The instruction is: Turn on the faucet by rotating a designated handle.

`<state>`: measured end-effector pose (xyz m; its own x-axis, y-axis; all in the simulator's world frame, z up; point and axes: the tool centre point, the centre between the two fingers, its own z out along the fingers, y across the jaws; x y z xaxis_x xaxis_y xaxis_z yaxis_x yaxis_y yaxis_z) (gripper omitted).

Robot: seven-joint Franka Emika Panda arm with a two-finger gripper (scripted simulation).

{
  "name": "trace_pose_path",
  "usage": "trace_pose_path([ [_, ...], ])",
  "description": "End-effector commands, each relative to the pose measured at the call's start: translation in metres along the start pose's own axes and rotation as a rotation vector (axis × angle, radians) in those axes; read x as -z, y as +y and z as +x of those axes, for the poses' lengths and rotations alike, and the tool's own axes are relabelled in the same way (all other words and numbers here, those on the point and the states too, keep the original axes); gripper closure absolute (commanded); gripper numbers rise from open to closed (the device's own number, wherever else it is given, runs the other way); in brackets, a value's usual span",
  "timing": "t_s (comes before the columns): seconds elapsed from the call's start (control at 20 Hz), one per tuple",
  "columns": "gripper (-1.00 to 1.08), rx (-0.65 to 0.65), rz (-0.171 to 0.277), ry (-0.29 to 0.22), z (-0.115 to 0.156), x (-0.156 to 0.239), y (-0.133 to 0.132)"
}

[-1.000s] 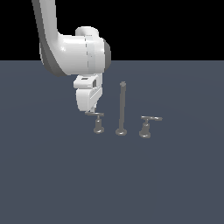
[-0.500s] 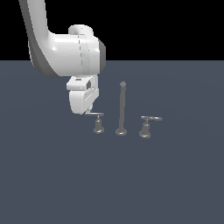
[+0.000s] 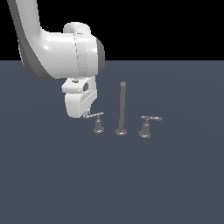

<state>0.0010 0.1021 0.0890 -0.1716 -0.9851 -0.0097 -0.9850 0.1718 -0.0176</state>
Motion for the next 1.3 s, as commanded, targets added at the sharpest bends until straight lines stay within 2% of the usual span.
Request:
trace_pose_path([
  [0.0, 1.08, 0.002, -0.016, 0.010, 0.004, 0.000, 0.017],
  [0.1, 1.08, 0.003, -0.017, 0.010, 0.004, 0.001, 0.020],
  [0.15, 1.08, 0.007, -0.007, 0.001, -0.002, 0.000, 0.013],
  [0.8, 1.08, 0.004, -0.017, 0.009, 0.038, 0.001, 0.044],
  [0.85, 1.08, 0.004, -0.017, 0.009, 0.038, 0.001, 0.044],
  [0.9, 1.08, 0.025, -0.012, 0.000, 0.022, 0.001, 0.042],
  [1.25, 1.08, 0.008, -0.017, 0.008, 0.068, 0.001, 0.035],
])
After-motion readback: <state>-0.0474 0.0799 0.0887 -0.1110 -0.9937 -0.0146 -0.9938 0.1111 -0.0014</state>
